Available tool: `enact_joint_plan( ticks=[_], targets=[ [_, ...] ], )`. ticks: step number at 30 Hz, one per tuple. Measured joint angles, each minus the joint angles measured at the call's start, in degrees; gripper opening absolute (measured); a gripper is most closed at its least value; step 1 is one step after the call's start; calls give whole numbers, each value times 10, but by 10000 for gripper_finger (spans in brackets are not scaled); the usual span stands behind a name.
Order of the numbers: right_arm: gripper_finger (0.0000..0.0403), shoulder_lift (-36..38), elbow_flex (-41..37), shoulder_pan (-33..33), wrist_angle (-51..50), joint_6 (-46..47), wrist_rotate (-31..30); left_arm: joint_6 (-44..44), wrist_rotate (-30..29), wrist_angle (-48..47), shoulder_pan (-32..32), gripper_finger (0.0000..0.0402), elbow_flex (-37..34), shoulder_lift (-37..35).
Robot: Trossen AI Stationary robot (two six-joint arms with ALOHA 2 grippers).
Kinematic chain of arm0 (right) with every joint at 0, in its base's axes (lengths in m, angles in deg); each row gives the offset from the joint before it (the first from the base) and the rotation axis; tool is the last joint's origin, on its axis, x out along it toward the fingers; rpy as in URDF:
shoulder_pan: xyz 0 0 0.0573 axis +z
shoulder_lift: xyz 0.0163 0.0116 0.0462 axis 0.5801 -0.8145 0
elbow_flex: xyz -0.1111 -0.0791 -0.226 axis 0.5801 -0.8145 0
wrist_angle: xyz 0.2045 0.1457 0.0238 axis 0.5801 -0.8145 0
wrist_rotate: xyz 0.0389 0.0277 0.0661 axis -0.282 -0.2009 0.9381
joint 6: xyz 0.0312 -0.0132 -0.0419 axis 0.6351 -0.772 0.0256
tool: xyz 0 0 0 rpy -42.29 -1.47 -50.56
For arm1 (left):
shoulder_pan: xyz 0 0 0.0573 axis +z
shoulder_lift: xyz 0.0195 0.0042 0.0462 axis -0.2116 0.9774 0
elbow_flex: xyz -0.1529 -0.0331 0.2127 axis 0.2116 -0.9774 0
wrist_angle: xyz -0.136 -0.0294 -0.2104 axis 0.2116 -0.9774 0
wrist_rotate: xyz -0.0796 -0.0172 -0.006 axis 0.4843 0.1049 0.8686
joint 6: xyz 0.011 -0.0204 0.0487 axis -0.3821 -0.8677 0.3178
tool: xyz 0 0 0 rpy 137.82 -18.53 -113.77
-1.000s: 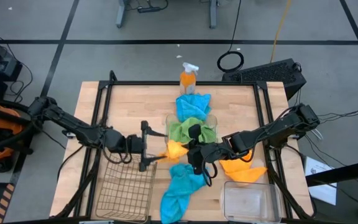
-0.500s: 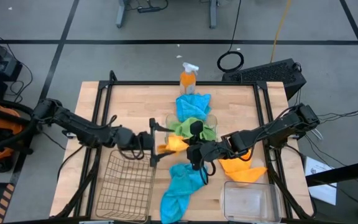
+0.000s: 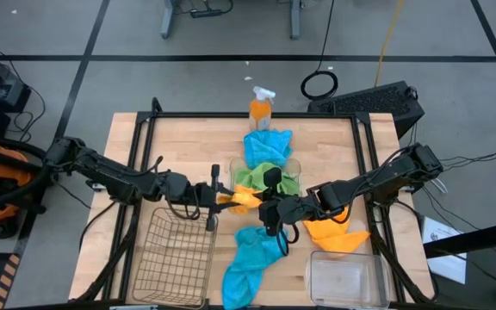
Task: Sort microfiber towel by color & place in baskets
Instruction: Put the left yellow towel into the mesh basket
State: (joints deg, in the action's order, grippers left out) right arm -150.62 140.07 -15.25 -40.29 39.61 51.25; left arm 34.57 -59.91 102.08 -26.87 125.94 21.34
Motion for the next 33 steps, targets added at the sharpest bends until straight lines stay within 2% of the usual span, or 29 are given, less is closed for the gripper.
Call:
enact_joint_plan(
  ticks=[2,5,9,12,18,24,28,33],
  targets=[
    [17,0,0,0,3,2,0,8,5,0,0,33,0,-1],
    [51,0,0,0,4,23,0,9,5,2,0,33,0,-1],
    [114,0,0,2,-14,67,-15,9,6,1,0,41,0,-2],
    [162,0,0,3,-48,104,-44,9,5,2,0,39,0,-12],
    [224,4,0,7,-133,203,-45,8,5,-28,-3,36,0,-53],
    [239,12,1,26,-217,285,-44,-23,1,-89,-23,36,0,-110],
    [235,13,0,38,-263,332,-44,-56,-5,-167,-47,37,0,-150],
    [220,14,0,48,-279,360,-44,-101,-80,-234,-84,37,0,-189]
  ],
)
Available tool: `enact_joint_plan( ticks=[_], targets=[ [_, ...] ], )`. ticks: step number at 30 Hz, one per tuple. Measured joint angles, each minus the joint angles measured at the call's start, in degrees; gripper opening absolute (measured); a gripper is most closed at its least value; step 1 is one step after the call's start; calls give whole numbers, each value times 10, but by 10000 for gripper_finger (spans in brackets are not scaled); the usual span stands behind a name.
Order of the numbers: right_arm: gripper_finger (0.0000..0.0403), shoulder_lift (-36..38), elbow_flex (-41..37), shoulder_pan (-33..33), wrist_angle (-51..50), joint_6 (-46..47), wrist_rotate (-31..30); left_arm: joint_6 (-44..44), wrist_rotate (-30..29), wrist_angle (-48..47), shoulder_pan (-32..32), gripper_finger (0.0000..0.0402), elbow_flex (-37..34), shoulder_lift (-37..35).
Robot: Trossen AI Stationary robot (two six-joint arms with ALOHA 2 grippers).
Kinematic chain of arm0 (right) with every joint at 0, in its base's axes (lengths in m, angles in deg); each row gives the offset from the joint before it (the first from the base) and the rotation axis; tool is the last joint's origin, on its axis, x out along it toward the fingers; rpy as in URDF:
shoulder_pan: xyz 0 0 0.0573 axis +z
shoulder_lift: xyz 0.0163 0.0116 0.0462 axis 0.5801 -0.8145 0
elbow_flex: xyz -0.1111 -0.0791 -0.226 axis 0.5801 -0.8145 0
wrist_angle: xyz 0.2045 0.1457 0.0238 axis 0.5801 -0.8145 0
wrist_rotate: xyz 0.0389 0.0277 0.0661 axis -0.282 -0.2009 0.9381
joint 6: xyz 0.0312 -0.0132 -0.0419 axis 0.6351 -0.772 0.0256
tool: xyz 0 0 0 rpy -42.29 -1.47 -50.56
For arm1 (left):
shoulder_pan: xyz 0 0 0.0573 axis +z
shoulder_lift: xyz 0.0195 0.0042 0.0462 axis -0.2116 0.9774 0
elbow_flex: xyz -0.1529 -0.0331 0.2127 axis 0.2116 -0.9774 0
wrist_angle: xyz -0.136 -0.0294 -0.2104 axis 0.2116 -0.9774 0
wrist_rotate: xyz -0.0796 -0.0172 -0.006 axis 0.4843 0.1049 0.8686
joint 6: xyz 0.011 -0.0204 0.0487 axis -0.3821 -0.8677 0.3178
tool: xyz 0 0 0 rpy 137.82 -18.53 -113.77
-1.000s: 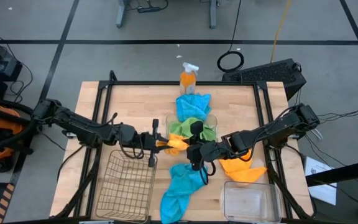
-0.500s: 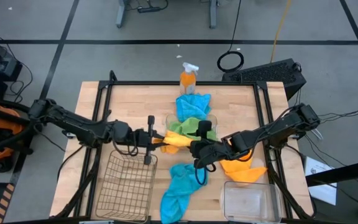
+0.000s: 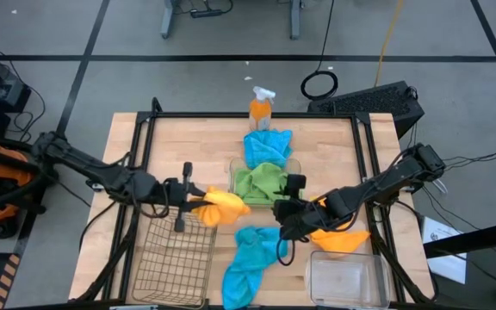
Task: Sort microfiber towel by color & place in baskets
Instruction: Put the left yellow towel into the mesh basket
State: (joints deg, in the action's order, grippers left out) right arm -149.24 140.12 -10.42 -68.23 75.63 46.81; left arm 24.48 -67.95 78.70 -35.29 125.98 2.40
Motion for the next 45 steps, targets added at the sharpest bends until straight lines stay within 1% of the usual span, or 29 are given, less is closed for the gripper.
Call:
enact_joint_plan(
  ticks=[3,9,14,20,24,27,31,35,40,45],
  targets=[
    [210,0,0,3,0,1,-2,-11,-30,-11,-21,37,0,-7],
    [194,0,0,2,0,0,1,-12,-51,-10,-59,38,0,-7],
    [187,0,0,15,6,12,2,-11,-74,-10,-88,38,0,-7],
    [187,0,0,42,95,-8,3,-10,-78,5,-106,38,0,4],
    [187,0,0,54,171,-51,3,19,-78,55,-109,38,-1,32],
    [187,0,0,55,208,-74,2,42,-78,84,-108,38,-1,54],
    [187,0,0,53,216,-78,0,67,-78,134,-108,38,-1,80],
    [187,1,0,53,193,-78,-2,91,-66,196,-106,38,-1,109],
    [187,26,0,68,181,-34,3,121,-54,286,-95,38,-1,156],
    [187,67,0,94,177,18,4,124,14,362,-63,38,-1,206]
  ],
)
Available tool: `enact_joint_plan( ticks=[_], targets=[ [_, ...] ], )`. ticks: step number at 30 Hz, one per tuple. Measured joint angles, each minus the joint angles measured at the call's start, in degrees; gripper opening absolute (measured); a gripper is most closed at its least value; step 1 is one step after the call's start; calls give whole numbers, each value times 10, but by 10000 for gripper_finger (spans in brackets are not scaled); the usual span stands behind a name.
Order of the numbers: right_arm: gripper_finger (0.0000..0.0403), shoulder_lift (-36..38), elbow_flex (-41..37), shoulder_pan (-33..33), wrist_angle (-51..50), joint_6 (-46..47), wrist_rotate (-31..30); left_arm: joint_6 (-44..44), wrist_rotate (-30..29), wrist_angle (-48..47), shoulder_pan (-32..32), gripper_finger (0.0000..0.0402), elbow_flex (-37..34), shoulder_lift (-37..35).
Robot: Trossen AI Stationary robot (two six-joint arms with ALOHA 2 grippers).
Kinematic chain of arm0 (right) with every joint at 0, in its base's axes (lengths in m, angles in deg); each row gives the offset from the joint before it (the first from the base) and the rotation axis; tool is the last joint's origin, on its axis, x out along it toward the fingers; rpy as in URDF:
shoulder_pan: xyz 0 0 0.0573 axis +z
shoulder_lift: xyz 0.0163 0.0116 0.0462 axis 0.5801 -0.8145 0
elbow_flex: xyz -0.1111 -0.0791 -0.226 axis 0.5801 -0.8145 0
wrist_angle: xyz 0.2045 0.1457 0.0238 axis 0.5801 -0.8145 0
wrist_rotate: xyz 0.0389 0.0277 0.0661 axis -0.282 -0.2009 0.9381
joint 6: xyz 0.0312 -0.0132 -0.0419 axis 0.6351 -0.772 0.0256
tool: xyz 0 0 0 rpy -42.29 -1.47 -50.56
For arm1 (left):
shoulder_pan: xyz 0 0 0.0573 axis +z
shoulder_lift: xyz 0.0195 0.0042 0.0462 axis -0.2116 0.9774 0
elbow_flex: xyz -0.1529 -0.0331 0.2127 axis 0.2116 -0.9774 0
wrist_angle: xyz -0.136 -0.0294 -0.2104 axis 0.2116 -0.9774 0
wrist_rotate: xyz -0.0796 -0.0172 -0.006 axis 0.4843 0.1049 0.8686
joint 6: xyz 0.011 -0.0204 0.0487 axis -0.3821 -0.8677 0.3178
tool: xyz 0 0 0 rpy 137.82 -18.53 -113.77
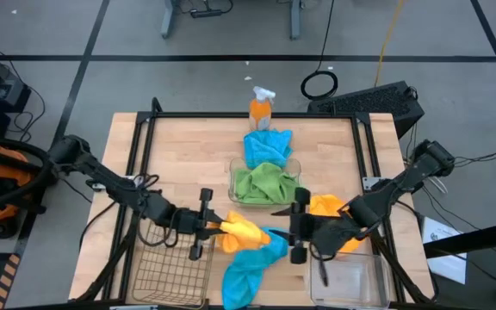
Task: Sort microfiber towel by color & place in baskets
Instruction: Put the left yellow towel into the mesh basket
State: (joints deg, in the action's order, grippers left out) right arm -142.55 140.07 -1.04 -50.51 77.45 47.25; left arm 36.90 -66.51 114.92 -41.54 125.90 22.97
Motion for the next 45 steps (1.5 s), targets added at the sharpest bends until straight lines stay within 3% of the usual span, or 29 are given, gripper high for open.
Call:
enact_joint_plan(
  ticks=[4,14,27,33,39,42,45],
  targets=[
    [187,35,0,25,-25,40,-2,-4,32,68,19,38,0,33],
    [193,65,0,38,-96,146,-6,-60,60,119,71,38,1,84],
    [312,43,0,18,-93,134,1,-60,74,140,76,38,60,172],
    [329,55,1,25,-93,148,73,-55,74,134,76,38,66,183],
    [329,54,1,34,-117,175,101,-91,68,40,59,38,66,139],
    [329,53,1,40,-124,174,101,-116,67,-46,38,38,66,101],
    [329,53,1,41,-130,173,101,-150,30,-143,12,38,66,51]
  ],
)
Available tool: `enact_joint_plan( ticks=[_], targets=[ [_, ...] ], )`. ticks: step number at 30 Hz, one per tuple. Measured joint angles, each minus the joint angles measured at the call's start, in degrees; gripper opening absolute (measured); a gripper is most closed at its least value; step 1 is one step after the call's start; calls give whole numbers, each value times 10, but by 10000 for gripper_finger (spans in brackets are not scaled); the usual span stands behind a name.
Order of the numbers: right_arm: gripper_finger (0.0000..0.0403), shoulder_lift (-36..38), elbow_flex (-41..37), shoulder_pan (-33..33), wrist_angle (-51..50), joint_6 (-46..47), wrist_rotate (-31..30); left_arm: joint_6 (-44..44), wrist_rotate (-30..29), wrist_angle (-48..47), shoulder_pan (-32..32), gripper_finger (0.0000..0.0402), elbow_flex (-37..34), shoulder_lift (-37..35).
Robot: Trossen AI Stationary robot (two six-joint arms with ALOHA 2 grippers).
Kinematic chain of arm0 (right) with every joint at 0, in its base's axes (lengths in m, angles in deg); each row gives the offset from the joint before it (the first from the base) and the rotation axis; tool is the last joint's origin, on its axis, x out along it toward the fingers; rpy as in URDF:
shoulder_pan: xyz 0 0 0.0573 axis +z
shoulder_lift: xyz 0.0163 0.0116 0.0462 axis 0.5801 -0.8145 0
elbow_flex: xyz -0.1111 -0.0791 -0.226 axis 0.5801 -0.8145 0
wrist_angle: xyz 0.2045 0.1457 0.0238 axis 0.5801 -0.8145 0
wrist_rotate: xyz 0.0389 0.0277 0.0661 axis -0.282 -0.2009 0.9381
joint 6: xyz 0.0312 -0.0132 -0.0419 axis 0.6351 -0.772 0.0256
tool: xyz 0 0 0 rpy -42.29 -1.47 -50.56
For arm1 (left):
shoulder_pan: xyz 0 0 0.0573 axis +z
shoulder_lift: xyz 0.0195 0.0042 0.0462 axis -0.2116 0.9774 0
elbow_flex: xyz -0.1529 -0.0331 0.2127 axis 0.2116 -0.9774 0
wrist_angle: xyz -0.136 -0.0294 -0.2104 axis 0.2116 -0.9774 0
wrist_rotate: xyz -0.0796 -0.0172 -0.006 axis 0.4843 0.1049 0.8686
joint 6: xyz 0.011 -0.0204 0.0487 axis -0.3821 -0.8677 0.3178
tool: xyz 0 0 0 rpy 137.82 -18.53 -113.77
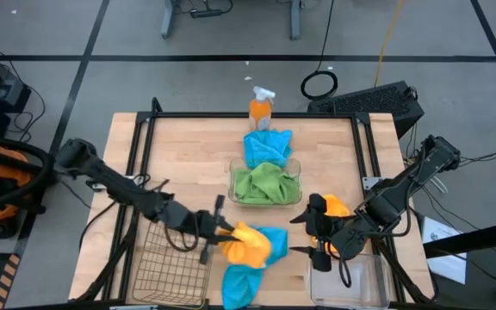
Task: Sort microfiber towel by color & place in baskets
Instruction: Put the left yellow towel into the mesh basket
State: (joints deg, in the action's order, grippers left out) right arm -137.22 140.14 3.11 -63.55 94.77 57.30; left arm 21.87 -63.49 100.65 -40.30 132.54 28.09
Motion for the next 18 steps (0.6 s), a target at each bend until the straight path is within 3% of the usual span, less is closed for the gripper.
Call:
enact_joint_plan(
  ticks=[11,18],
  targets=[
    [329,-1,0,0,-7,-10,-18,-290,-100,-395,-89,38,0,-142],
    [329,-1,0,0,-9,-14,-31,-403,-158,-526,-156,38,0,-200]
  ],
)
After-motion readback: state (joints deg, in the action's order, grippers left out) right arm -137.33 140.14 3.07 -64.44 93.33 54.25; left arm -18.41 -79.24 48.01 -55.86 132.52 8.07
